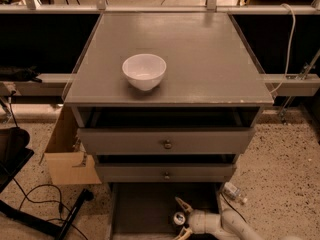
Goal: Place redbull can into bottom drawer
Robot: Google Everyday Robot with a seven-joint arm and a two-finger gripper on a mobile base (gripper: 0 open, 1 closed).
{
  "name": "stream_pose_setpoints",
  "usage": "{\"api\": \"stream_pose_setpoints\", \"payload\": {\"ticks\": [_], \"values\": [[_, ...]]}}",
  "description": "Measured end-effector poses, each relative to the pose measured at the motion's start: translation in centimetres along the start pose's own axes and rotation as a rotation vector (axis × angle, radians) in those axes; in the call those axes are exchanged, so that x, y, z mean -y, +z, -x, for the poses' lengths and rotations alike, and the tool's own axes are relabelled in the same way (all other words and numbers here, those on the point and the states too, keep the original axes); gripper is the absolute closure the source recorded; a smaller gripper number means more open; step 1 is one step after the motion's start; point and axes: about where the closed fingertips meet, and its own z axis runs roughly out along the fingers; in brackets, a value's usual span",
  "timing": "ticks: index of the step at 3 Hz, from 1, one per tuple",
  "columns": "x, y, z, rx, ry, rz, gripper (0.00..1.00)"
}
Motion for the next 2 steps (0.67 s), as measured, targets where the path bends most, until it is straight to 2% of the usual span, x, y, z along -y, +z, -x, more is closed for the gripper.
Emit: {"api": "stream_pose_setpoints", "payload": {"ticks": [1,2], "values": [[-0.7,-1.4,2.4,0.005,-0.016,0.026,0.00],[-2.2,-4.0,7.1,-0.006,-0.056,0.064,0.00]]}}
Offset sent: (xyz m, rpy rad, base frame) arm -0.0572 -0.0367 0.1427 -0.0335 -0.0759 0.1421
